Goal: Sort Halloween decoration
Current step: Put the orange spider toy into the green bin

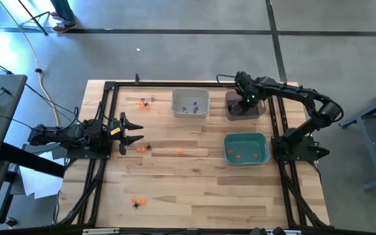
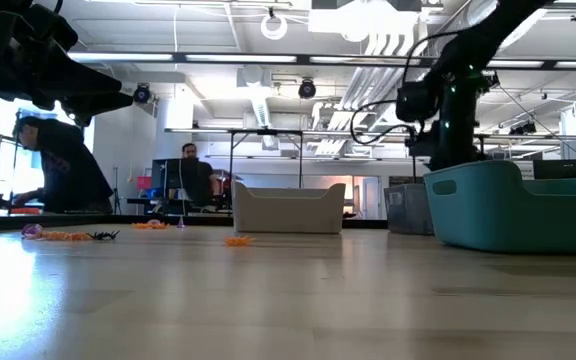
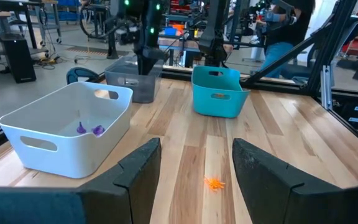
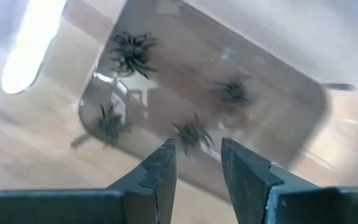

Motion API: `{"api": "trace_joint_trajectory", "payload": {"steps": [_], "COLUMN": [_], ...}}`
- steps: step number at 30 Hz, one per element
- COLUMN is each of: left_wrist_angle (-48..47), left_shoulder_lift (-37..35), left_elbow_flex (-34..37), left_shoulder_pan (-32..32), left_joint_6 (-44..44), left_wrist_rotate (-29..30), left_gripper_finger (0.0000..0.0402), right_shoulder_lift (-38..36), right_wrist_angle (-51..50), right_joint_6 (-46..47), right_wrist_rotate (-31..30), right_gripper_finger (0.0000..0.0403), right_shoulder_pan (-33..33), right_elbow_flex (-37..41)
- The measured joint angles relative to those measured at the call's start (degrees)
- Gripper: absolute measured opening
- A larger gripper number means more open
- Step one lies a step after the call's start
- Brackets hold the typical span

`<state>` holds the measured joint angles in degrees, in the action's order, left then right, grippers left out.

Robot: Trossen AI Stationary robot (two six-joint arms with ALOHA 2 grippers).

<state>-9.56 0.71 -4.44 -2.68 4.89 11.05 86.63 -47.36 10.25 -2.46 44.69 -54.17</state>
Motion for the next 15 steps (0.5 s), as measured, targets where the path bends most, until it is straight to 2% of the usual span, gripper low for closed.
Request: {"api": "trace_joint_trajectory", "payload": {"steps": [3, 8, 11, 15], "left_wrist_angle": [0.0, 0.0, 0.0, 0.0], "left_shoulder_lift": [0.0, 0.0, 0.0, 0.0], "left_elbow_flex": [0.0, 0.0, 0.0, 0.0], "left_shoulder_pan": [0.0, 0.0, 0.0, 0.0], "left_joint_6": [0.0, 0.0, 0.0, 0.0], "left_wrist_rotate": [0.0, 0.0, 0.0, 0.0], "left_gripper_finger": [0.0186, 0.0186, 0.0186, 0.0186], "right_shoulder_lift": [0.0, -0.2, -0.2, -0.2], "right_wrist_angle": [-10.1, -20.7, -21.8, -17.5], "right_joint_6": [0.8, 2.5, 4.9, 6.9], "right_wrist_rotate": [-3.4, -8.6, -9.3, -5.8], "right_gripper_finger": [0.0122, 0.0122, 0.0122, 0.0122], "right_shoulder_pan": [-1.4, -6.5, -11.1, -19.0], "right_elbow_flex": [-7.1, -20.5, -26.5, -30.6]}}
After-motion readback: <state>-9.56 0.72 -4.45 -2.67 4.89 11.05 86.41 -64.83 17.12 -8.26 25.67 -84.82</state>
